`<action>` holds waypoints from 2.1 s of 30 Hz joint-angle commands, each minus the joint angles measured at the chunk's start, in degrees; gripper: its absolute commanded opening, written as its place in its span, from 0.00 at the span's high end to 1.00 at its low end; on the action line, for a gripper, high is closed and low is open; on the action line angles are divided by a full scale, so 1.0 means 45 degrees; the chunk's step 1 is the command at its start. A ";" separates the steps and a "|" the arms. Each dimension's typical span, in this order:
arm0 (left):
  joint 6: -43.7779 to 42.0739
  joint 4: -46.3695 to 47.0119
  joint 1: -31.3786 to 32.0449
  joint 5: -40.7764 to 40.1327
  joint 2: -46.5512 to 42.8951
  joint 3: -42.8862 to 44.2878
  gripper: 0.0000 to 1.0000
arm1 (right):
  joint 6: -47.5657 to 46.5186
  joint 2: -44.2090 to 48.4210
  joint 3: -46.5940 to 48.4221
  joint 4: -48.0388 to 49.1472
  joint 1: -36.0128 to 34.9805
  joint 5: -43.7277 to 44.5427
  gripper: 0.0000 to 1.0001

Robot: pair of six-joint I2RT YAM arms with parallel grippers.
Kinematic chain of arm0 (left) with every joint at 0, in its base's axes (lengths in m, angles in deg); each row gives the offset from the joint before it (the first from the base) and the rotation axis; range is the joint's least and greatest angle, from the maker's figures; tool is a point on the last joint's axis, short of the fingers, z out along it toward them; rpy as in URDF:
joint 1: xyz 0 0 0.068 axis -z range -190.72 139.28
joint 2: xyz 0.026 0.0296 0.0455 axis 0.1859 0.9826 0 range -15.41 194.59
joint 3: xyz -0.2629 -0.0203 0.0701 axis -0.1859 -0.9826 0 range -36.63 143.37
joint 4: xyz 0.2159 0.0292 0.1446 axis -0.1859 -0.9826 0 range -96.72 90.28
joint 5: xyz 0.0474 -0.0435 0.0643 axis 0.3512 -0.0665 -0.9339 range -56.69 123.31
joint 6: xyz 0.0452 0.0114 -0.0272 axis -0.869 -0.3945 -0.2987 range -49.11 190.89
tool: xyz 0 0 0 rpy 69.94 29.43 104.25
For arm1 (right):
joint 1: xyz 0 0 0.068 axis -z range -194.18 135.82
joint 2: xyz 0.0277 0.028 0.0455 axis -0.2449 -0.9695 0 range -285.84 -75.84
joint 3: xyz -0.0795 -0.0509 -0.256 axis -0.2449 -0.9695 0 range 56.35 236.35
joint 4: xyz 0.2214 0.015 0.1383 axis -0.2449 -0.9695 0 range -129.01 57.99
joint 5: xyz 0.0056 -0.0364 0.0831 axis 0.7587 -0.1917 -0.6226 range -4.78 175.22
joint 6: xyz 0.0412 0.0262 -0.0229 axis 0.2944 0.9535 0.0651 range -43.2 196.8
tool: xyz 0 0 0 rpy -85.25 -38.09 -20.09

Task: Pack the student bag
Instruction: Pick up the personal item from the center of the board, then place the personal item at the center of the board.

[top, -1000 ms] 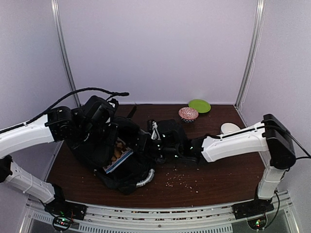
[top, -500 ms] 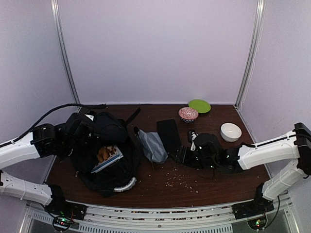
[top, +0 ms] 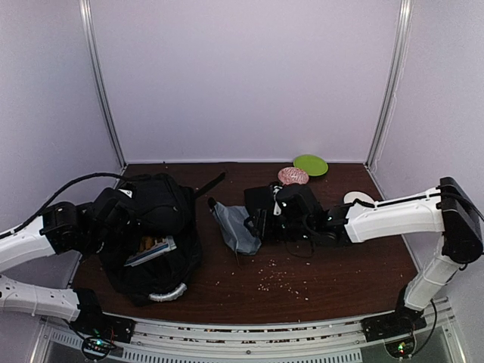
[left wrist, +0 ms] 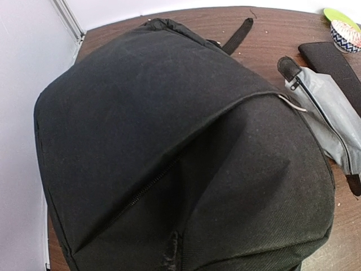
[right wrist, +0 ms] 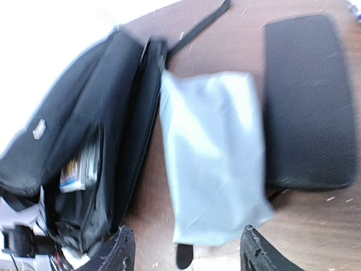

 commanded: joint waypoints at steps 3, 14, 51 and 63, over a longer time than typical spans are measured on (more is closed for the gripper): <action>-0.0228 0.0725 -0.0234 0.0217 -0.0070 -0.0242 1.00 | -0.1036 -0.1464 0.1719 -0.1974 -0.0909 -0.0094 0.38; -0.0227 0.1110 -0.0234 0.0490 0.0096 -0.0396 1.00 | -0.1525 -0.3905 0.4733 -0.5251 -0.1200 0.1394 0.42; 0.0671 0.7356 0.0160 0.6155 0.7203 0.3178 1.00 | -0.1062 0.7323 -0.2504 -0.8353 0.1393 0.3318 1.00; 0.0347 0.6827 0.0157 0.5999 0.8084 0.4396 1.00 | -0.0601 0.7346 -0.3780 -0.7952 0.1412 0.2263 0.64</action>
